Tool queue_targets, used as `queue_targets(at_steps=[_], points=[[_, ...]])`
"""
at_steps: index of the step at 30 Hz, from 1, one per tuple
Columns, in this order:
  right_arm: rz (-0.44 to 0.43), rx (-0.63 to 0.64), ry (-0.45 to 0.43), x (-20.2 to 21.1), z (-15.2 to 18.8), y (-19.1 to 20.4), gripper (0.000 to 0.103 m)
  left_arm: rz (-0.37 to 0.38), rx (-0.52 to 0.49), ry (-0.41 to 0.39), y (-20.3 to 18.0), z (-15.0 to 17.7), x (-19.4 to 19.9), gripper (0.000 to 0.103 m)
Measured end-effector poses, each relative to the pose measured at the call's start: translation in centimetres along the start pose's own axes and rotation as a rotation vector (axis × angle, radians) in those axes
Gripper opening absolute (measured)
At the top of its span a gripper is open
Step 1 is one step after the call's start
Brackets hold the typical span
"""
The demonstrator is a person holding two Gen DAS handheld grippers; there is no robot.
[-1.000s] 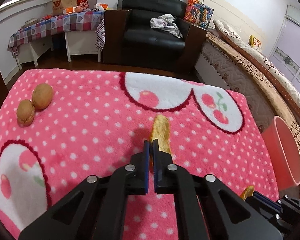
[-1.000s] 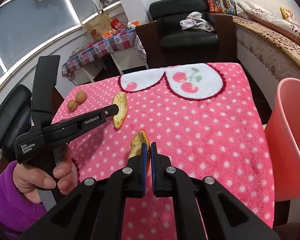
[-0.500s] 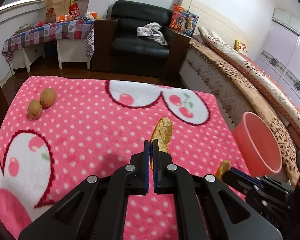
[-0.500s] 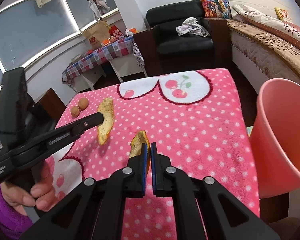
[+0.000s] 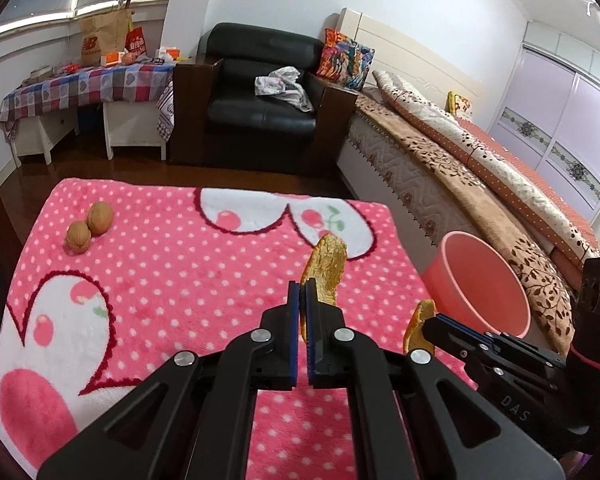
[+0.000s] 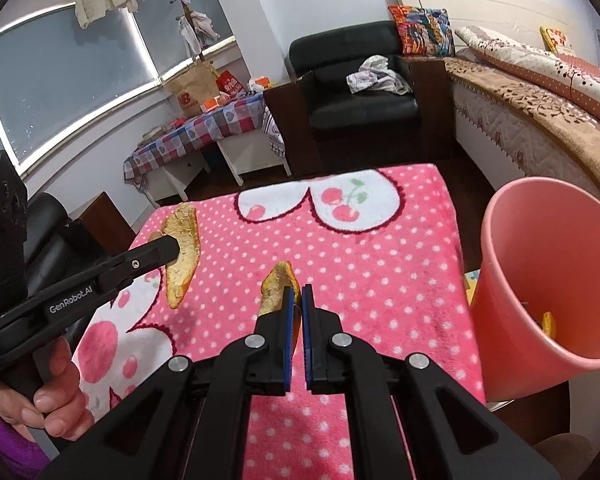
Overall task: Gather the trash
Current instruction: 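Carry both chips over the pink bucket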
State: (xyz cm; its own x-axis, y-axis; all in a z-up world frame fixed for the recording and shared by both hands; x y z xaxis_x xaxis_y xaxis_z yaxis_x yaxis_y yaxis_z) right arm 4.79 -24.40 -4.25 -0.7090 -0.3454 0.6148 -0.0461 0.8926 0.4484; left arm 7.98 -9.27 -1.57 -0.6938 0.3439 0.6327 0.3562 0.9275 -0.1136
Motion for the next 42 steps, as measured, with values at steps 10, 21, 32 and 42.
queue_targets(at_steps=[10, 21, 32, 42], points=[[0.031, -0.025, -0.078, 3.1, -1.3, -2.2, 0.004, 0.046, -0.047, -0.037, -3.4, -1.5, 1.0, 0.002], [0.099, -0.109, -0.174, 7.0, -3.7, -7.7, 0.004, 0.104, -0.106, -0.061, -7.8, -3.3, 0.4, 0.002], [0.166, -0.190, -0.241, 9.5, -5.4, -13.6, 0.004, 0.176, -0.171, -0.062, -13.0, -4.9, -2.1, 0.002], [0.230, -0.224, -0.269, 10.7, -6.6, -18.3, 0.004, 0.219, -0.214, -0.064, -17.1, -6.0, -4.7, 0.002]])
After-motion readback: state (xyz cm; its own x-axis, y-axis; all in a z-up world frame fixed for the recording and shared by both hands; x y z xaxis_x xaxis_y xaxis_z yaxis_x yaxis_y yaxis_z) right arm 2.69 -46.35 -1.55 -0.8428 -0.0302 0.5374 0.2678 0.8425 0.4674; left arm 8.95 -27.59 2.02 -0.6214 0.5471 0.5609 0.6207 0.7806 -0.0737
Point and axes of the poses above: each gripper's, at about its wrist camera, not at the fingertips, and x roughly against the way its jaws point, y to its left, z to its underside, the point moved 6 cm from there along -x, roughly the way its jaws point, and after that the axes turned 10 degrees about -x, right-handed, at the moved point
